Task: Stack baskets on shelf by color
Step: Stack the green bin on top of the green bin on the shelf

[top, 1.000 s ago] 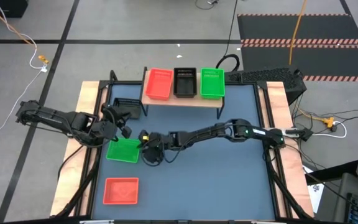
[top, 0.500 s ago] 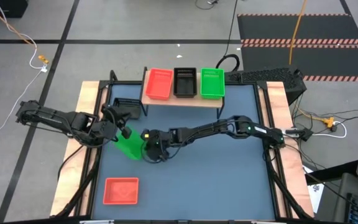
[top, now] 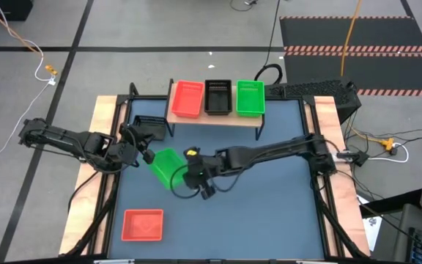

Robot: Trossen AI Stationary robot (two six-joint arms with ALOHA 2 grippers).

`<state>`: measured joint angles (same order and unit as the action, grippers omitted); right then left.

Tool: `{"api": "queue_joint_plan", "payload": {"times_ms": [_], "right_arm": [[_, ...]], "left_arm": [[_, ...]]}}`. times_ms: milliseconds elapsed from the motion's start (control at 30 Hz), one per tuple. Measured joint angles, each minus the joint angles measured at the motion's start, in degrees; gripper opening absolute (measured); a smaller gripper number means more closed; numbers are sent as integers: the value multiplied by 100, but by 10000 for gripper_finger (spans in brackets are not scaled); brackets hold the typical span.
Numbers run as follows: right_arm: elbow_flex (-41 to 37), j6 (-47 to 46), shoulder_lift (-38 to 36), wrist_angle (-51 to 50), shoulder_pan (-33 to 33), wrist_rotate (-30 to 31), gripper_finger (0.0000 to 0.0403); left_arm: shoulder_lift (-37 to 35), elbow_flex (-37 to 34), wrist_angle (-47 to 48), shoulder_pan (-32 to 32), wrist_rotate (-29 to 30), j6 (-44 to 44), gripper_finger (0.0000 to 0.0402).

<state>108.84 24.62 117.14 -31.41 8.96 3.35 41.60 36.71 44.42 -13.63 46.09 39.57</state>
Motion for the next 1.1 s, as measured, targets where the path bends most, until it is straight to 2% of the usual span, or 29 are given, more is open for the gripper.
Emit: {"api": "queue_joint_plan", "payload": {"times_ms": [200, 333, 500, 667, 933, 1033, 1100], "right_arm": [[0, -742, -735, -624, 77, -49, 5], [2, -763, -941, -855, 138, -92, 5], [2, -712, -983, -987, 179, -802, 5], [0, -699, -1018, -1014, 168, -1096, 5], [-1, -842, -1633, -1216, 119, -1065, 5], [-2, -1007, -1974, -1436, 124, -714, 5], [-2, -1101, -2262, -1713, 135, -195, 5]], "left_arm": [[0, 0, 9, -2, -9, 9, 47], [0, 0, 39, -2, -7, 14, 47], [0, 0, 43, -2, -9, 66, 47], [0, 0, 46, -2, -7, 68, 47], [0, 0, 264, -2, -7, 123, 47], [0, 0, 265, -2, -7, 127, 47], [0, 0, 262, -1, -7, 127, 47]]}}
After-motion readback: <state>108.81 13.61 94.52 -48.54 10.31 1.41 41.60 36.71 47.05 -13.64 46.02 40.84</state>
